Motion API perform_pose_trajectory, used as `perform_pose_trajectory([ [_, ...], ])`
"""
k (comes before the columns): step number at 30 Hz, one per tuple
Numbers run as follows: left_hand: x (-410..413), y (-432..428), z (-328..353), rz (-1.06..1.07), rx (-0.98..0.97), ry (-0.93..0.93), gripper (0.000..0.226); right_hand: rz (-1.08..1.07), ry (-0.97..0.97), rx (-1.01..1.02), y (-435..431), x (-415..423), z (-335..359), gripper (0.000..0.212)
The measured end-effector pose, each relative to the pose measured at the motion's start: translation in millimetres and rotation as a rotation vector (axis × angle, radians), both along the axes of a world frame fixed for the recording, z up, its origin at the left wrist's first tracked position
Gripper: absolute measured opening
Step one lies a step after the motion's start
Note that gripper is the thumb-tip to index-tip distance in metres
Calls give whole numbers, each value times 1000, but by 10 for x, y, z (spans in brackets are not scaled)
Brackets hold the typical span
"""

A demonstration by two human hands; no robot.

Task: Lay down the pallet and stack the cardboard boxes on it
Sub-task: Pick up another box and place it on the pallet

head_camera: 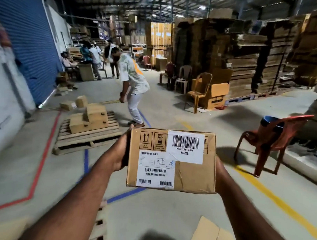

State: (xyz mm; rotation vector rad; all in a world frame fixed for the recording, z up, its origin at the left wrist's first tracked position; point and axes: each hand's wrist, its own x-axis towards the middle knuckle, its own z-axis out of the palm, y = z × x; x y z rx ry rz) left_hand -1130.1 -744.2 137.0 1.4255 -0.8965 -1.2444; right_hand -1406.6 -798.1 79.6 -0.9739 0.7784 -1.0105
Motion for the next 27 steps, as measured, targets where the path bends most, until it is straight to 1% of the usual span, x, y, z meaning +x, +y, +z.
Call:
perform_pose_trajectory([
  [2,395,156,2,41,64,-51,82,29,53,12,-115,280,-93,43],
  [3,617,239,-22,53,94,-56,89,46,88,22,-157,478,-147,47],
  [4,830,313,-53,68,128,-74,94,89,109,44,-216,684,-216,59],
  [5,1024,388,-77,88,157,-86,95,116,140,61,-239,905,-253,67],
  [6,1212,470,-120,115,170,-96,90,130,138,77,-242,1143,-292,62],
  [7,1364,533,-162,138,178,-94,82,136,146,89,-215,1351,-290,53],
  [8,1579,605,-230,160,179,-76,72,159,151,114,-171,1608,-287,51],
  [10,2027,762,-366,215,173,-22,55,227,150,170,-117,2135,-296,57],
  [13,2776,1026,-600,312,171,26,37,347,186,201,-45,2973,-376,66],
  [16,3641,1244,-943,392,202,41,19,476,345,235,30,3897,-603,68],
  [18,4120,1367,-1198,416,242,5,14,537,440,254,108,4443,-851,57],
  [20,4609,1464,-1515,426,278,-59,11,591,532,267,234,4983,-1175,55],
  [21,4844,1491,-1697,434,291,-102,4,620,560,261,299,5236,-1356,49],
  [23,5299,1484,-2220,423,333,-213,11,616,590,237,392,5674,-1824,31],
  [24,5523,1471,-2547,413,353,-273,12,601,595,230,423,5894,-2141,27],
  [25,5748,1454,-2913,408,376,-310,23,586,588,225,442,6106,-2508,26],
  [26,5947,1456,-3298,400,393,-356,39,568,573,224,470,6309,-2905,26],
  [27,6078,1477,-3614,395,415,-367,50,549,562,222,490,6465,-3295,26],
])
